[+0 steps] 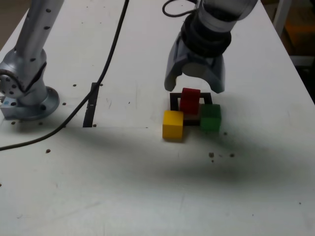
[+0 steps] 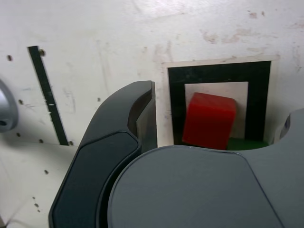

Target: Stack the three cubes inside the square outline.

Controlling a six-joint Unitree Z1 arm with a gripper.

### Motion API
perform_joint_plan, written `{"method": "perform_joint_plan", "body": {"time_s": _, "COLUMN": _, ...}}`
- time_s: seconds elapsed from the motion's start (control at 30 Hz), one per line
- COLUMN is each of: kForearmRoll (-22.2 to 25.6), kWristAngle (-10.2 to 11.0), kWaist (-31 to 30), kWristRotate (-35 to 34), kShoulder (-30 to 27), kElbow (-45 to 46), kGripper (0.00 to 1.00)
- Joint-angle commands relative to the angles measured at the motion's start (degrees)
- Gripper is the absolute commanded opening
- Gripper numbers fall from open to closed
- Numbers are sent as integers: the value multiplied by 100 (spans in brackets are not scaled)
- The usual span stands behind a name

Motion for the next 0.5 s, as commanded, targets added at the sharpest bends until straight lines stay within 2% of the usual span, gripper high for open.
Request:
{"method": "perform_joint_plan", "body": {"time_s": 0.0, "kForearmRoll": 98, "kWristAngle": 30, "kWaist": -48, "kWristRotate": -35, "kShoulder": -153, "kElbow": -70, "kGripper": 100}}
{"method": "perform_joint_plan", "body": {"time_s": 0.2, "kForearmRoll": 216, "kWristAngle": -57, "kWaist": -411, "kWristRotate": -202, "kShoulder": -210, "kElbow": -633, "kGripper": 100}}
{"method": "perform_joint_plan", "body": {"time_s": 0.37, "kForearmRoll": 410, "kWristAngle": -242, "kWaist": -715, "kWristRotate": -461, "kShoulder": -9, "kElbow": -1084, "kGripper": 100}}
{"method": "perform_joint_plan", "body": {"time_s": 0.47, "kForearmRoll": 703, "kWristAngle": -391, "kWaist": -774, "kWristRotate": -540, "kShoulder": 93, "kElbow": -1137, "kGripper": 99}}
